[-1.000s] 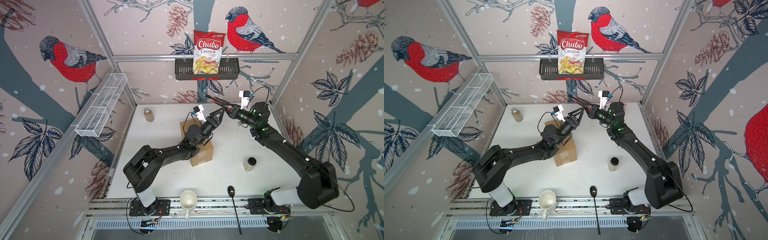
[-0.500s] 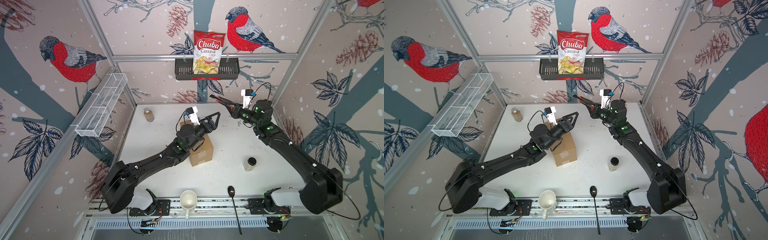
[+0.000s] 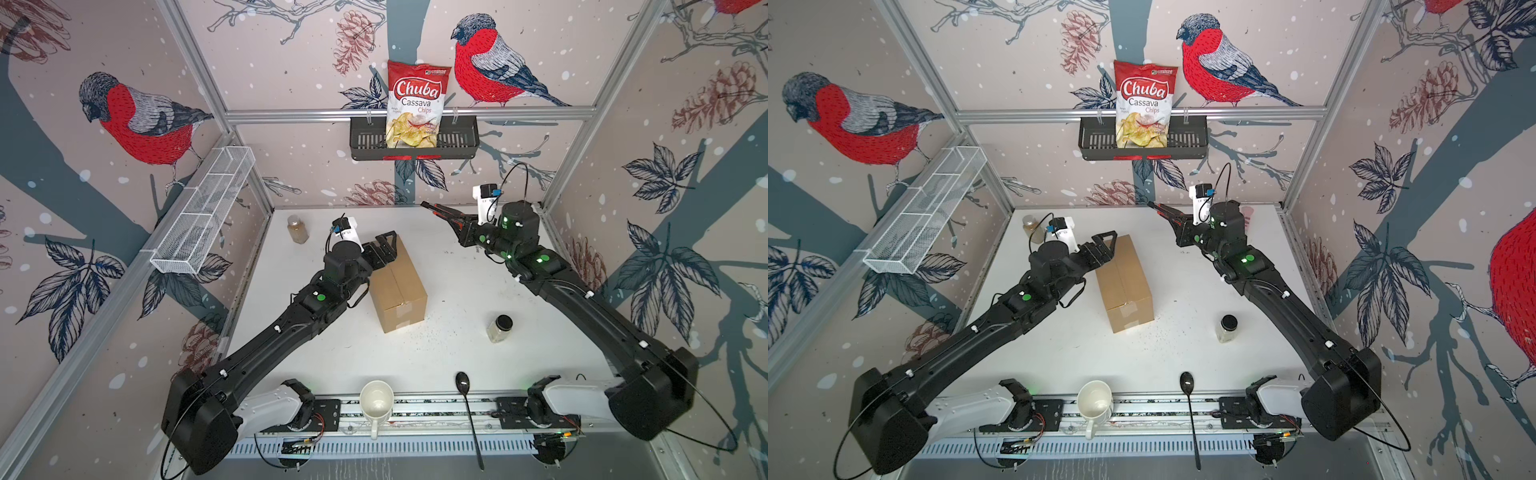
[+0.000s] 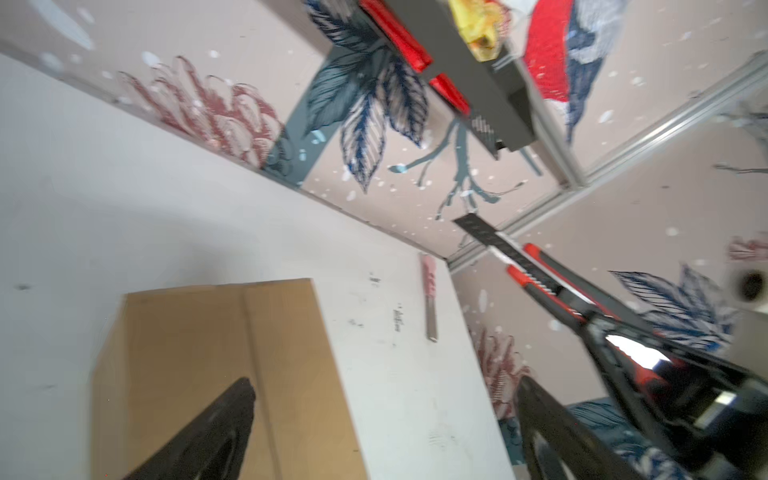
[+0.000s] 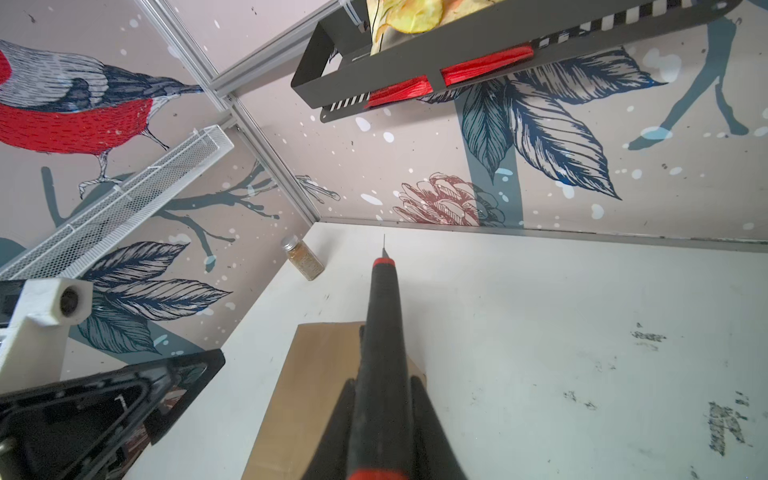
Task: Unpack the express box
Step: 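Lower the knife with right gripper while left gripper moves to the box, then grip the box's near end with left gripper while right gripper aims blade at seam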
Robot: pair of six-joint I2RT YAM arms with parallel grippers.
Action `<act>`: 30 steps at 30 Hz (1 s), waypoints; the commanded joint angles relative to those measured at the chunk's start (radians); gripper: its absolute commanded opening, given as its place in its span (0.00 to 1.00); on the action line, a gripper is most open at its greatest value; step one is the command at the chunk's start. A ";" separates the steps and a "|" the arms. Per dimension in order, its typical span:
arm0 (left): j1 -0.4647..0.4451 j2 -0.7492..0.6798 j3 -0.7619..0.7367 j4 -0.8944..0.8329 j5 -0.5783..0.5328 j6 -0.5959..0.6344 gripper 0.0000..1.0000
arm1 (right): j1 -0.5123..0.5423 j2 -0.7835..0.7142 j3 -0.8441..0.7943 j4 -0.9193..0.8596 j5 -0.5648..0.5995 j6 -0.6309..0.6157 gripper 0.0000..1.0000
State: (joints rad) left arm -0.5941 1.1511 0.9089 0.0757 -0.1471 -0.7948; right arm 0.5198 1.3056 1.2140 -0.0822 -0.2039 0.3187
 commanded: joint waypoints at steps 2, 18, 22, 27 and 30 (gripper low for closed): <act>0.090 0.001 -0.021 -0.095 0.099 0.085 0.96 | 0.048 0.009 0.033 -0.066 0.107 -0.062 0.00; 0.255 0.127 -0.130 0.056 0.340 0.108 0.96 | 0.175 0.107 0.135 -0.165 0.227 -0.123 0.00; 0.265 0.153 -0.175 0.149 0.383 0.075 0.96 | 0.218 0.134 0.168 -0.200 0.288 -0.151 0.00; 0.270 0.186 -0.194 0.205 0.414 0.049 0.96 | 0.248 0.153 0.177 -0.206 0.316 -0.149 0.00; 0.271 0.193 -0.203 0.239 0.421 0.040 0.96 | 0.261 0.168 0.182 -0.206 0.326 -0.144 0.00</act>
State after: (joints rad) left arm -0.3260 1.3399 0.7113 0.2207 0.2455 -0.7364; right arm 0.7696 1.4654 1.3846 -0.2951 0.0906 0.1825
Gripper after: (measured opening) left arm 0.961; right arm 0.114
